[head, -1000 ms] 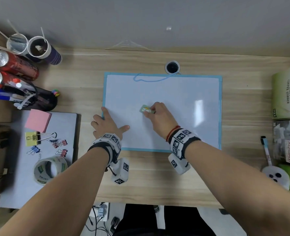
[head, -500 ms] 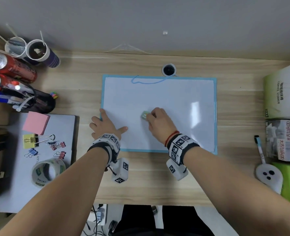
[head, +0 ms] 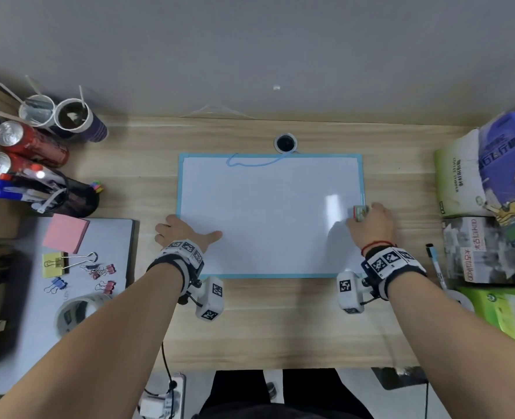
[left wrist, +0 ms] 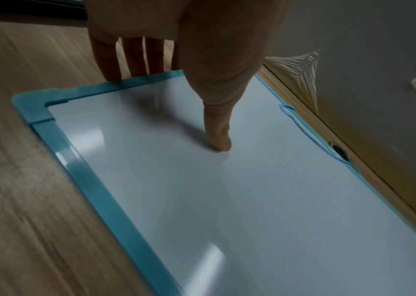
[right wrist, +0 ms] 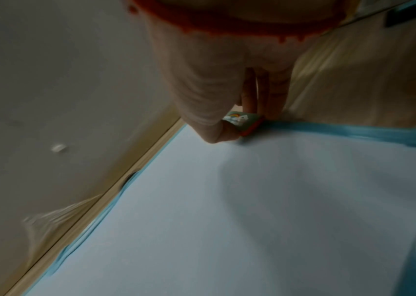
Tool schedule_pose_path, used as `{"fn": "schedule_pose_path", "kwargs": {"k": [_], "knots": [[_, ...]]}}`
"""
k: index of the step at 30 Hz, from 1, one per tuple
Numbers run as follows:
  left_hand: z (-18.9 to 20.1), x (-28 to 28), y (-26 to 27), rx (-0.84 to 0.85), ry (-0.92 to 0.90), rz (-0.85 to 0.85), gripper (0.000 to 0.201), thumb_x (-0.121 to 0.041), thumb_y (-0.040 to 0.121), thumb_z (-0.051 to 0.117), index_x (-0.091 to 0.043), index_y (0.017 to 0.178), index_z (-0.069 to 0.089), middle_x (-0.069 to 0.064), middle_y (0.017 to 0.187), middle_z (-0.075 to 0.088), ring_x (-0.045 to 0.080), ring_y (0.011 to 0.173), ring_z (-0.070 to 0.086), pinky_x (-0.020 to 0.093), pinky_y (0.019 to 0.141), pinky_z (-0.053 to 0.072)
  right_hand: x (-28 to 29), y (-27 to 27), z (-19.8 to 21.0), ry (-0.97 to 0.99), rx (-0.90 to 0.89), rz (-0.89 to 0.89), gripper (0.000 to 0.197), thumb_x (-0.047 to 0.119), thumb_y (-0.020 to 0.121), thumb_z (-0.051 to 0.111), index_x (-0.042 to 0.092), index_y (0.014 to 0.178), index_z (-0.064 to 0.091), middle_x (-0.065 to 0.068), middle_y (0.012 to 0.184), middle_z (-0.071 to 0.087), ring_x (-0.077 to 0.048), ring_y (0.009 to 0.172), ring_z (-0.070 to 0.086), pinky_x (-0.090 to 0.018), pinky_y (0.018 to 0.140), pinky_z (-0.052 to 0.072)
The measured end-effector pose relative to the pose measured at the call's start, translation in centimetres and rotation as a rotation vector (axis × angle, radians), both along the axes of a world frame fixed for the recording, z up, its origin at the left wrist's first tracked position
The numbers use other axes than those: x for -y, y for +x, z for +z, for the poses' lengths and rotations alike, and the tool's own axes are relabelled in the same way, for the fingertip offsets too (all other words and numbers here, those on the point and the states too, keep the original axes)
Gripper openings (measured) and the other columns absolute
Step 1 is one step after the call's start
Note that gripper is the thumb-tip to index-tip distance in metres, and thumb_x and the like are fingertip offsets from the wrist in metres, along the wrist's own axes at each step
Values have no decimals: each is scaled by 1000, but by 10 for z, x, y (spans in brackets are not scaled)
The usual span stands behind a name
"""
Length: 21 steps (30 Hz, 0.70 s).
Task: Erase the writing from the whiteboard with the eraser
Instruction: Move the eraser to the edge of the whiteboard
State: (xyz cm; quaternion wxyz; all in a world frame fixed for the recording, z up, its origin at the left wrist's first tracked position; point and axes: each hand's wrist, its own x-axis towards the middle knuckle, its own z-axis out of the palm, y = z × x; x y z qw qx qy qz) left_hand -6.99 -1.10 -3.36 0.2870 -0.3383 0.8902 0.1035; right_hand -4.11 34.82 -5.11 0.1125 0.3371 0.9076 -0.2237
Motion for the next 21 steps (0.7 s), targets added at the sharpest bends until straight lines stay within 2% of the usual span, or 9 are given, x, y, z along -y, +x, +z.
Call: {"fn": "schedule_pose_path", "kwargs": {"k": [2, 5, 8, 14, 18, 21], "knots": [[4, -3, -2, 20, 17, 23, 109, -67, 53, 79, -1, 128, 35, 18, 127, 41, 35, 114, 46, 44, 96, 42, -6, 3, -6, -7, 47, -41, 36, 25, 74, 67, -1, 98, 60, -23, 98, 61, -36, 85, 60, -34, 69, 48], [6, -4, -6, 43, 63, 48, 114, -72, 52, 77, -2, 130, 34, 18, 129, 40, 36, 117, 46, 46, 96, 42, -12, -1, -13, -46, 54, -97, 35, 30, 75, 66, 0, 91, 63, -22, 94, 62, -33, 76, 61, -31, 63, 48], [8, -3, -11, 66, 102, 72, 123, -78, 49, 72, -2, 136, 30, 18, 134, 36, 38, 122, 45, 52, 98, 43, -18, -7, -17, -52, 54, -147, 38, 39, 73, 64, 2, 84, 65, -20, 88, 64, -32, 69, 62, -35, 61, 55], [16, -3, -15, 68, 127, 90, 128, -87, 47, 64, -2, 137, 31, 16, 137, 38, 34, 126, 41, 49, 102, 40, -21, -7, -17, -36, 20, -146, 36, 39, 72, 65, 3, 75, 64, -20, 80, 64, -33, 67, 61, -34, 59, 52], [19, -7, -12, 43, 192, 240, 125, -79, 44, 74, -7, 136, 30, 16, 134, 38, 34, 122, 41, 51, 100, 40, -22, -3, -18, -97, 9, -171, 37, 42, 69, 64, 5, 76, 64, -18, 78, 64, -34, 70, 61, -30, 59, 46], [19, -11, -13, -57, 247, 381, 118, -68, 43, 84, -12, 132, 31, 14, 131, 35, 33, 118, 43, 50, 101, 40, -24, -5, -17, -159, 5, -181, 39, 42, 68, 60, 4, 73, 64, -19, 71, 66, -35, 65, 63, -28, 55, 44]]}}
